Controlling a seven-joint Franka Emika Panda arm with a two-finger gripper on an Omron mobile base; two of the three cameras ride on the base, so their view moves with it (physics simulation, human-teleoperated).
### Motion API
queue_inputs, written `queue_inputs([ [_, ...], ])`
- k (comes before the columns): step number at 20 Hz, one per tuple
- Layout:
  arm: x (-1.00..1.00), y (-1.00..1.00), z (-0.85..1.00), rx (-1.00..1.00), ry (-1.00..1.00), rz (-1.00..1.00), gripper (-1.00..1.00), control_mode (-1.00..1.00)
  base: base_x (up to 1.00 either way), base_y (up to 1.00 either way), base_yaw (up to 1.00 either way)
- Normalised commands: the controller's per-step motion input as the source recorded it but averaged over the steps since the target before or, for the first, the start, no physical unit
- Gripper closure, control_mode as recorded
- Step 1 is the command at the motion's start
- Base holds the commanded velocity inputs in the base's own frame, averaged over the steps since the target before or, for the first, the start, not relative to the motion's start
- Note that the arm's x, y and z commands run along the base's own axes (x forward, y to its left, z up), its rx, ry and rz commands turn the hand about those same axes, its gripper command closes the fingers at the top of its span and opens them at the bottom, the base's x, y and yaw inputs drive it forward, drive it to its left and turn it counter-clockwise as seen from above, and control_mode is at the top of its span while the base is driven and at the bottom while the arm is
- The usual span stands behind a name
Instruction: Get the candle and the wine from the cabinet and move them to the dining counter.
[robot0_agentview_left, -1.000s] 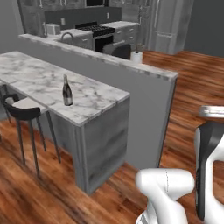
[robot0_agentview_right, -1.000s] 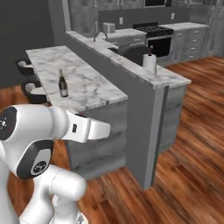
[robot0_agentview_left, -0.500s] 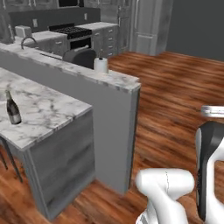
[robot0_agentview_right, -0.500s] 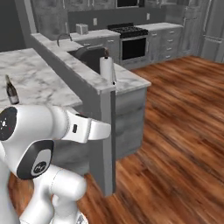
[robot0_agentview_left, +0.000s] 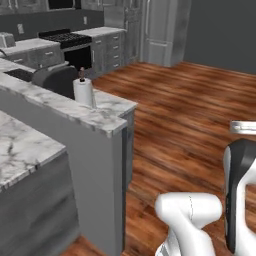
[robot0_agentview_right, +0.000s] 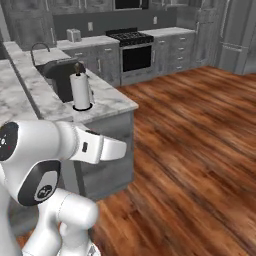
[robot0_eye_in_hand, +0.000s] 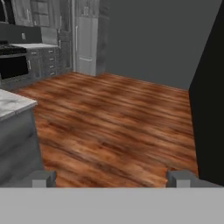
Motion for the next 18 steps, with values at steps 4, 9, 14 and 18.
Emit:
queue_inputs([
  [4, 0.00, 0.00, 0.00, 0.00, 0.00, 0.00, -1.00, 1.00, 0.99, -0.84, 0.00],
  [9, 0.00, 0.00, 0.00, 0.00, 0.00, 0.00, -1.00, 1.00, 1.00, -0.78, 0.00],
  [14, 0.00, 0.00, 0.00, 0.00, 0.00, 0.00, -1.00, 1.00, 1.00, -0.75, 0.05],
  [18, 0.00, 0.00, 0.00, 0.00, 0.00, 0.00, -1.00, 1.00, 1.00, -0.76, 0.08],
])
